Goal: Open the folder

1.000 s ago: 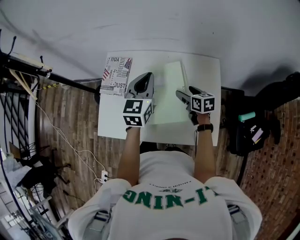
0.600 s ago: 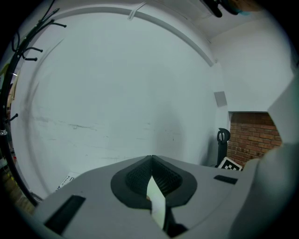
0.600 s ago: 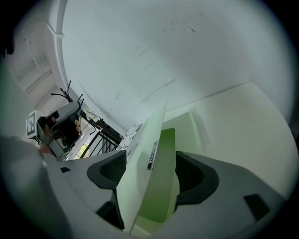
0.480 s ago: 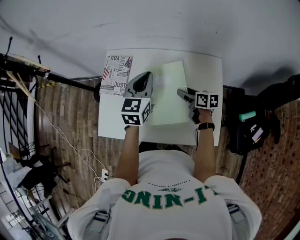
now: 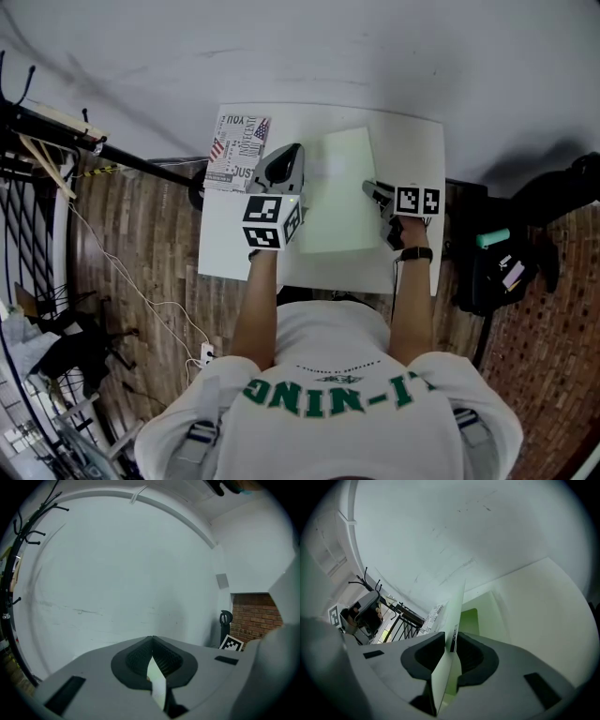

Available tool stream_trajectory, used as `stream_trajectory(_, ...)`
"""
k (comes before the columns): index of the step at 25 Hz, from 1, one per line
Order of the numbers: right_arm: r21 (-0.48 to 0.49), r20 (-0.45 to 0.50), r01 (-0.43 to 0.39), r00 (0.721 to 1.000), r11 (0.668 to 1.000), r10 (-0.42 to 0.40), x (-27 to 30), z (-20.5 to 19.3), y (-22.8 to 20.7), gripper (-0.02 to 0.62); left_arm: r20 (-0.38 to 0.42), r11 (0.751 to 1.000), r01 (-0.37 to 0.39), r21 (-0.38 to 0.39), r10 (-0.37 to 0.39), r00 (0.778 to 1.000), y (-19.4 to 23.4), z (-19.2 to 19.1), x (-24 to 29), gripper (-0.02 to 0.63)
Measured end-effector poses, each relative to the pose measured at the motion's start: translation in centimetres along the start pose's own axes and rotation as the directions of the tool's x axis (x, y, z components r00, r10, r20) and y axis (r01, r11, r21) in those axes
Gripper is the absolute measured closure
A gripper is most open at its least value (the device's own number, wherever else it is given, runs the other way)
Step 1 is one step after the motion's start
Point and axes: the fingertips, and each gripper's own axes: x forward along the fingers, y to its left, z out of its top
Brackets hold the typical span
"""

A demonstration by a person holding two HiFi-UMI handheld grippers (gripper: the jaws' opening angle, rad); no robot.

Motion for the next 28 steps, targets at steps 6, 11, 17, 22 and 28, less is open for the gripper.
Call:
stream_trajectory(6,-0.064,-0.078,-0.018,0.997,0.998,0.013,-0.2,-1.0,2.5,0.506,0.029,1.0,-0.013,0.026,0.012,1.0,0.3,1.0,-1.2,0.592)
stream_trajectory(11,-0.157,-0.134,-0.03,0.991,0.987,0.009,-0.3,-1.1,5.5,0.518,0.045,0.998,-0.04,0.055,0.037,0.998,0.9,1.7,-2.5,0.592)
stream_trajectory(17,-0.212,-0.152,-0.066,0.988,0.975,0.034,0.4,-0.7,9.5,0.527,0.072,0.994,-0.081,0.077,0.075,0.995,1.9,2.5,-4.4,0.591)
stream_trajectory(22,-0.239,-0.176,-0.116,0.982,0.964,0.075,1.4,-0.8,13.0,0.526,0.096,0.991,-0.115,0.068,0.108,0.99,3.3,3.1,-6.1,0.591)
stream_trajectory(28,-0.251,-0.219,-0.218,0.962,0.943,0.164,3.3,-1.1,17.4,0.497,0.122,0.982,-0.185,0.047,0.178,0.976,6.1,3.6,-8.8,0.591)
